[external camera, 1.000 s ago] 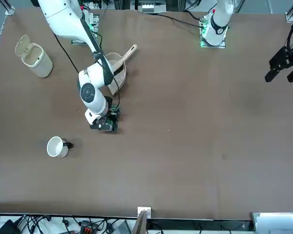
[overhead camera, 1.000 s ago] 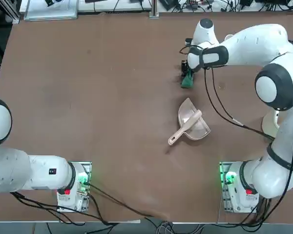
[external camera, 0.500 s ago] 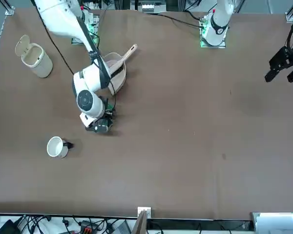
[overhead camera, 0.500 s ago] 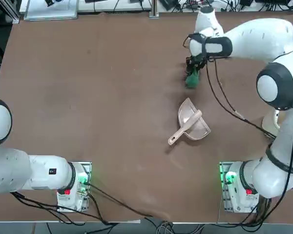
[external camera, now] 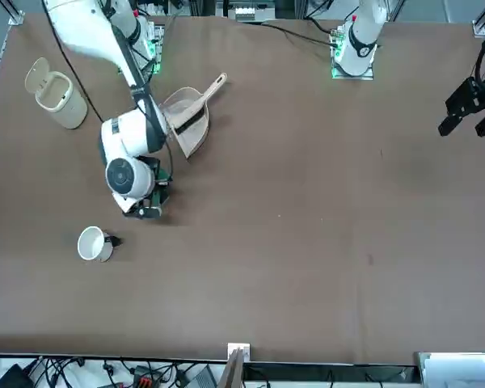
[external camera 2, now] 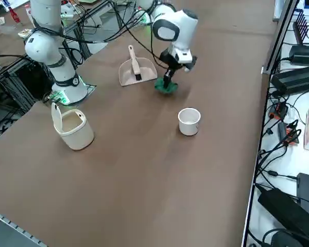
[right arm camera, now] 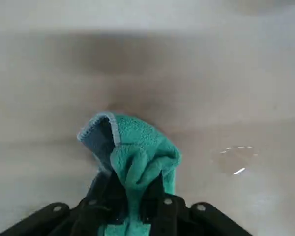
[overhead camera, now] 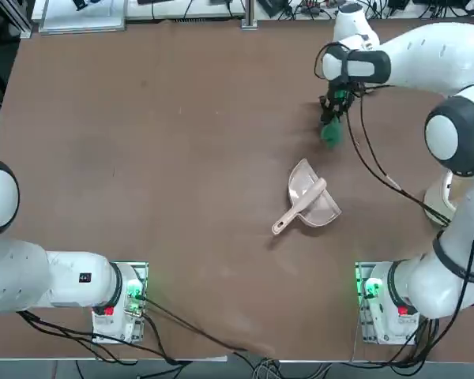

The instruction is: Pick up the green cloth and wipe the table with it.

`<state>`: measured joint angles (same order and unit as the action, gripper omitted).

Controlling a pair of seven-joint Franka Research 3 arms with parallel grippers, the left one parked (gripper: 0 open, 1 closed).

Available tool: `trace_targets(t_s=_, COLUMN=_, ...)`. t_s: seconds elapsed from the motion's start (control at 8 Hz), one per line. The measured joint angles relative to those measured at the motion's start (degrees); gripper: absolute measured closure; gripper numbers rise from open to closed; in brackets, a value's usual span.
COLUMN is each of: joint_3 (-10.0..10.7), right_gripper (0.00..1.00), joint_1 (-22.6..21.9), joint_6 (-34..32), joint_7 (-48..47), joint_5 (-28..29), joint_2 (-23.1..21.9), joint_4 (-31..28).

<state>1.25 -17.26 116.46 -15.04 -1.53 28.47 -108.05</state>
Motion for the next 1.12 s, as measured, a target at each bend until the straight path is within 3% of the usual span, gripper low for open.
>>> trace_targets(t_s=0.75, joint_3=1.0, right_gripper=0.84, joint_1=9.5, joint_6=6.3, joint_7=14.1, joint_5=-9.0, joint_2=-0.8, joint_4=-7.8)
trace_targets(t_s=1.12, joint_3=2.0, right_gripper=0.84, joint_1=18.0, joint_6=6.7, joint_7=23.5, joint_5=-12.5, joint_2=-1.5, joint_4=-9.2)
